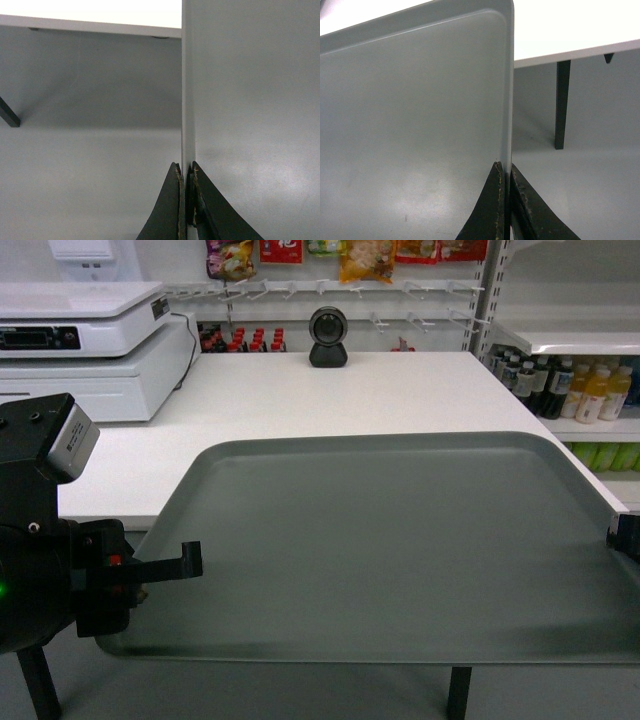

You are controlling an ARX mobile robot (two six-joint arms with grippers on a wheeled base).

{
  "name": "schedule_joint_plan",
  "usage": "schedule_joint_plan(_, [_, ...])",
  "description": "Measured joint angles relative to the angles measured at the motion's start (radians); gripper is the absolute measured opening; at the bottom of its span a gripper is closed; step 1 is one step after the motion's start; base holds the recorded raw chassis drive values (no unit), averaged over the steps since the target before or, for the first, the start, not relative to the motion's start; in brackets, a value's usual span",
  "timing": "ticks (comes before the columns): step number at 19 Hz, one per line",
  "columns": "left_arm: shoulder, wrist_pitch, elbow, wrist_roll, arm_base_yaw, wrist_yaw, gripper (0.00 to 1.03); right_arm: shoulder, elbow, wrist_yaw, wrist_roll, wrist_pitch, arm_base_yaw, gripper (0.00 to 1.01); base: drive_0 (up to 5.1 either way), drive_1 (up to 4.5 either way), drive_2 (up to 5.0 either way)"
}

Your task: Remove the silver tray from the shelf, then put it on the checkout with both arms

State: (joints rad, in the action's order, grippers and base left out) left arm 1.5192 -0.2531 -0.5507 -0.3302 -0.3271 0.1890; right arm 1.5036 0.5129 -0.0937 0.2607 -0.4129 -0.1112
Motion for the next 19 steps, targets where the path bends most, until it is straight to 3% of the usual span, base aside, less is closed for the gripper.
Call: schedule_joint_plan(19, [0.0, 0.0, 0.0, -0.001, 0.0, 0.0, 0.03, 0.0, 0.0, 0.0, 0.0, -0.001, 0.0, 0.03, 0.0, 4.26, -4.3])
